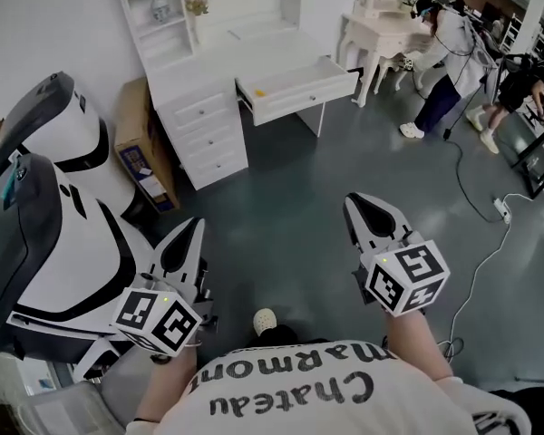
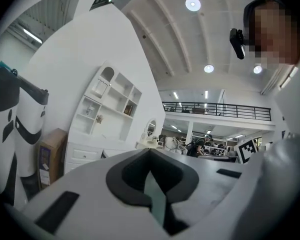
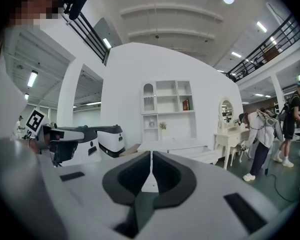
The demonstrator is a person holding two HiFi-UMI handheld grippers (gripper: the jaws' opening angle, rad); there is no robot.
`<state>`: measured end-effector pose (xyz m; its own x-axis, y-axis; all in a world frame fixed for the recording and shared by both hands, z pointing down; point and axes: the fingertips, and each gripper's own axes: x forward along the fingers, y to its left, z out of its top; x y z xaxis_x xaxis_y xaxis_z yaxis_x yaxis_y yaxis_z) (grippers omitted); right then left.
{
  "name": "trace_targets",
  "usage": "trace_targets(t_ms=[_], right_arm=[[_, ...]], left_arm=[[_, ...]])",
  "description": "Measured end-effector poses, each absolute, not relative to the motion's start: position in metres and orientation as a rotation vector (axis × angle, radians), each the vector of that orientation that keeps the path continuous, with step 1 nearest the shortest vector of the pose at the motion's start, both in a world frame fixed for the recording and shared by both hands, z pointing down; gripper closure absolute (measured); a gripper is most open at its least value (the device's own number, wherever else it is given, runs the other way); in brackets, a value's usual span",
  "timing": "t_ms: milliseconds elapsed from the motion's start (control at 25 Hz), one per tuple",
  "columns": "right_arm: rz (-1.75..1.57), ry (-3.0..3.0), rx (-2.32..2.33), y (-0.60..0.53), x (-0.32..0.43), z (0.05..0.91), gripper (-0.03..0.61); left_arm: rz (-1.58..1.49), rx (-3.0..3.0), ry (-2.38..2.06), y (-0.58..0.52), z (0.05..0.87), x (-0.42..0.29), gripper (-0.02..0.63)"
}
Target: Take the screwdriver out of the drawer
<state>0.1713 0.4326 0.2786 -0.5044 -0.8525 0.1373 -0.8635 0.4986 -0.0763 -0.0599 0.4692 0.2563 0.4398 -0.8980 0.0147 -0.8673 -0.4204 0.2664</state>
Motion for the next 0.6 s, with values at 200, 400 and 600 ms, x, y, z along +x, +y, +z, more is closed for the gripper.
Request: trace_targets(t_ms=[200,400,600], right_arm=[[0.158,-2.663,1.568,0.368,0.137,0.254,0.548],[0.127,-2.664,1.587,0.318,0.111,0.247,0.548],[0.18,-2.668,1.562,0.287,0.103,0.258,0.548]], left_arm=[[-0.194,2.517,-1.527,0.399,0.231,-0.096,0.594],[-0.185,2.544,-1.52,0.348,0.224,-0.126,0.594],[-0.188,2.508,-1.531,0.319,0.233,-0.145,0.594]])
